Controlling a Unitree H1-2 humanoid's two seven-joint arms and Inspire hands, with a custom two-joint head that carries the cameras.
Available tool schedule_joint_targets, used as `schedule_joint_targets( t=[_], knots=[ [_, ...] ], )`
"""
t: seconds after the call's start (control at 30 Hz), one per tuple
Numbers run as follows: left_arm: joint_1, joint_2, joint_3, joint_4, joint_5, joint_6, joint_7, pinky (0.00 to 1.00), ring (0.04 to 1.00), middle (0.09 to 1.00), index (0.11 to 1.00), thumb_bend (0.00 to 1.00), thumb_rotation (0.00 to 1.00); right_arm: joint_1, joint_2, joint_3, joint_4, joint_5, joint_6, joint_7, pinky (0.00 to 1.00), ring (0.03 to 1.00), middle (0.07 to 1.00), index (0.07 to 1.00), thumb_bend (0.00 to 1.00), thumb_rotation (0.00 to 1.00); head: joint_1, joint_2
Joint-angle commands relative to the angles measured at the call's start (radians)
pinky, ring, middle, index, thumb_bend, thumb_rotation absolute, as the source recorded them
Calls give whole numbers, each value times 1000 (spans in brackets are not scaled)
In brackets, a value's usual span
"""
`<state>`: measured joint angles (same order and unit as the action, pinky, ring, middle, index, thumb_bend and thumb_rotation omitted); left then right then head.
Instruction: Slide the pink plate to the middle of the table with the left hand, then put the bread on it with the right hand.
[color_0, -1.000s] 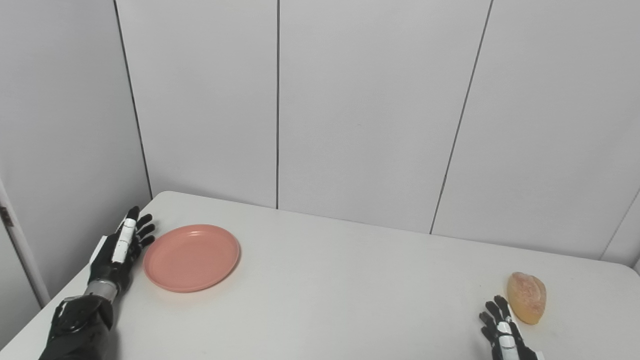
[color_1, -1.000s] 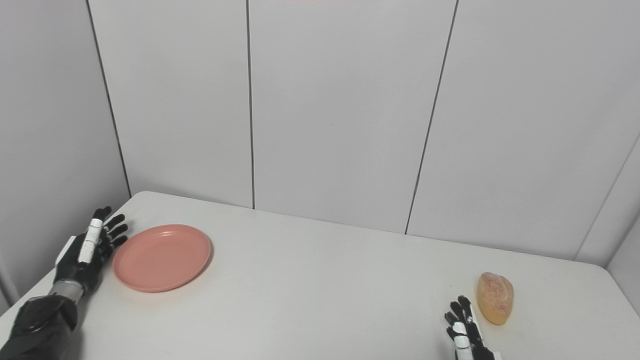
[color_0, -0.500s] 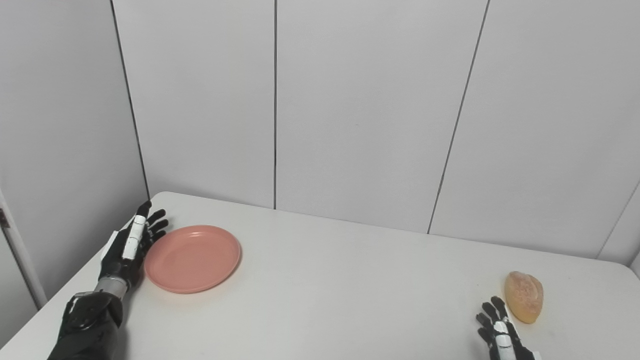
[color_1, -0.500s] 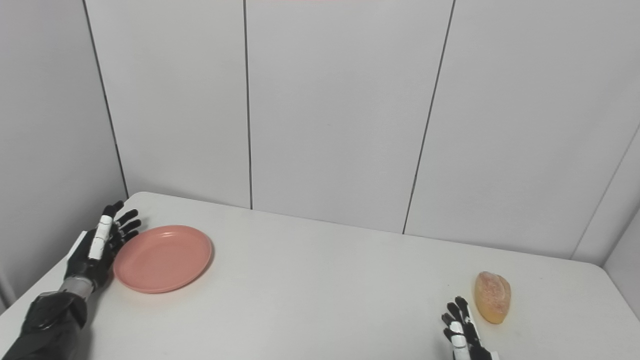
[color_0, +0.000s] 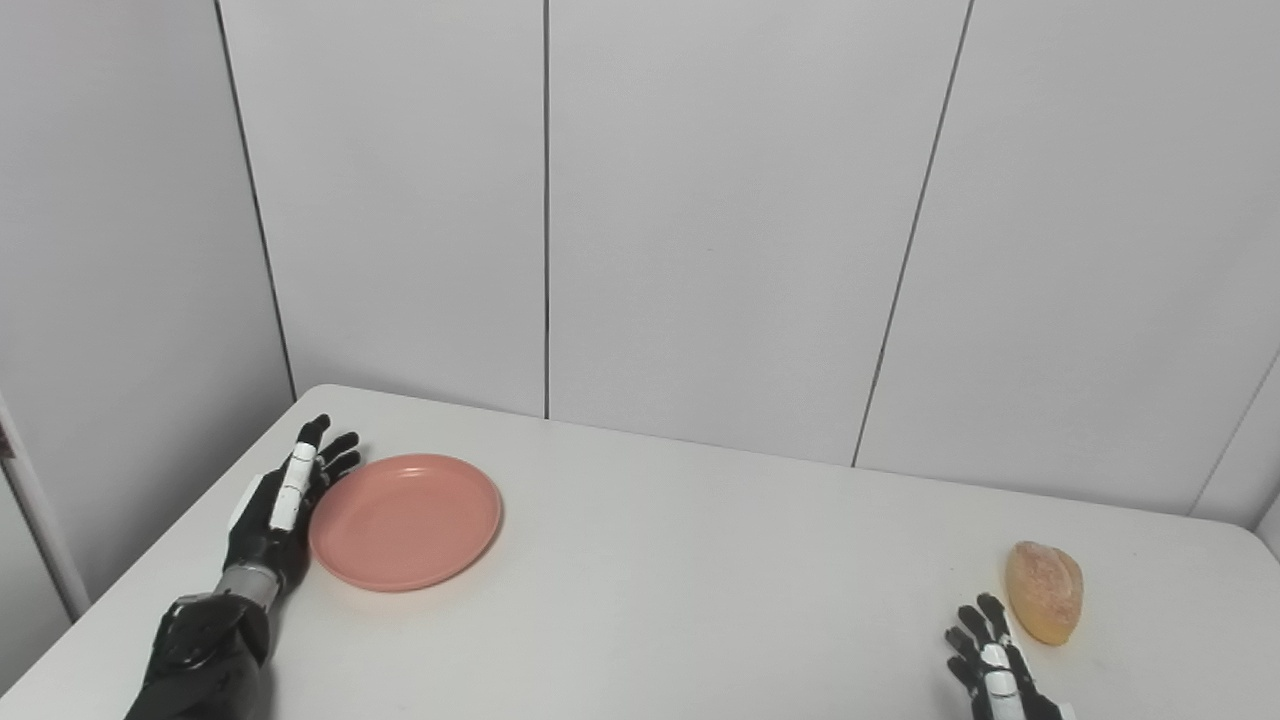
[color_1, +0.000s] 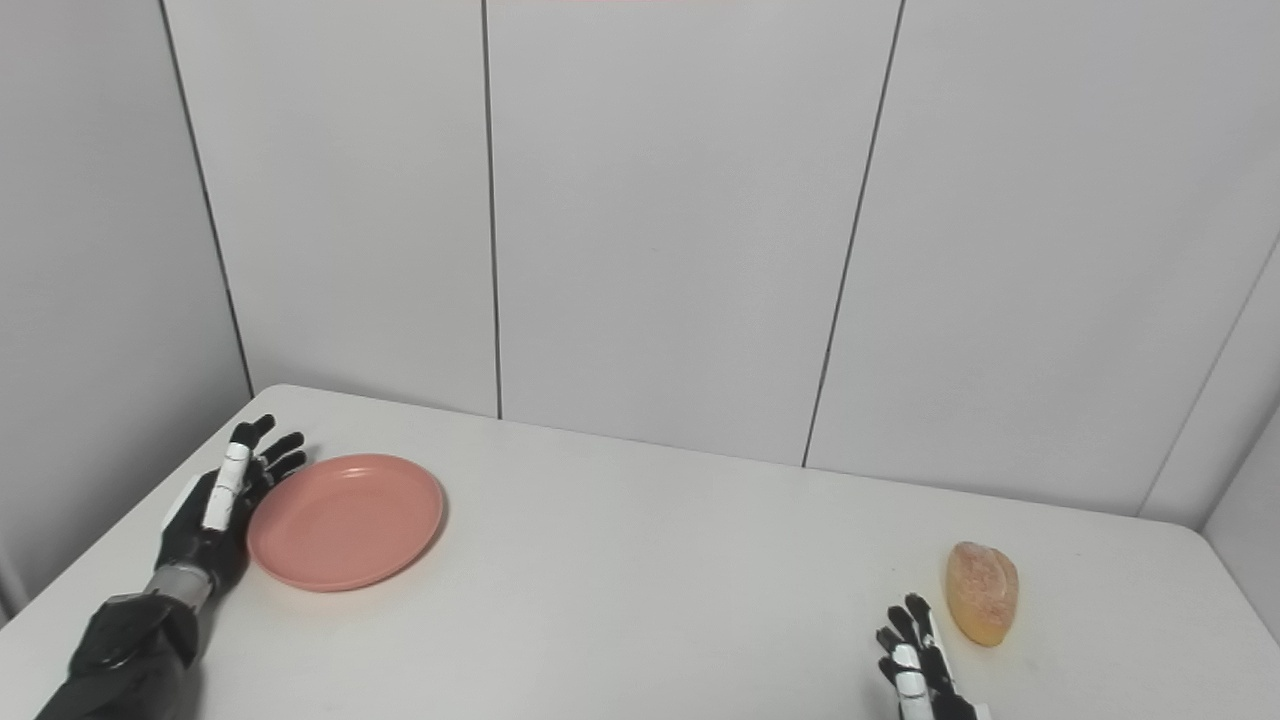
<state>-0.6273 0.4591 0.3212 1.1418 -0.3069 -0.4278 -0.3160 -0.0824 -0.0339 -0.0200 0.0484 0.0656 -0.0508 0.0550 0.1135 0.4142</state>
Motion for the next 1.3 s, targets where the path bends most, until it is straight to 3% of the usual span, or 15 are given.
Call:
schedule_joint_targets(
  t=[0.0,0.43,0.53,0.63,0.77,1.27],
  knots=[
    [-54,2,-5,-7,-8,-38,-28,935,911,909,977,904,902,38,17,8,22,2,11,-3,949,929,951,975,687,954,1,1],
    [-59,-58,-13,-42,-43,-7,-88,915,899,923,987,914,907,39,21,14,5,0,30,-6,950,925,952,977,699,953,-8,9],
    [-59,-81,-22,-56,-48,4,-107,922,897,927,996,962,868,39,24,16,1,-1,33,-7,938,917,946,974,708,948,-11,10],
    [-55,-102,-28,-75,-51,20,-116,925,904,931,995,939,855,40,27,18,-3,-3,36,-10,939,917,945,974,713,950,-13,13],
    [-49,-120,-46,-95,-41,30,-112,891,896,922,990,892,887,43,30,20,-10,-4,37,-13,935,913,940,970,713,949,-16,18],
    [-27,-186,-105,-144,-18,67,-89,896,914,925,980,887,882,43,36,25,-24,-14,50,-17,928,898,935,964,700,955,-25,30]
  ],
)
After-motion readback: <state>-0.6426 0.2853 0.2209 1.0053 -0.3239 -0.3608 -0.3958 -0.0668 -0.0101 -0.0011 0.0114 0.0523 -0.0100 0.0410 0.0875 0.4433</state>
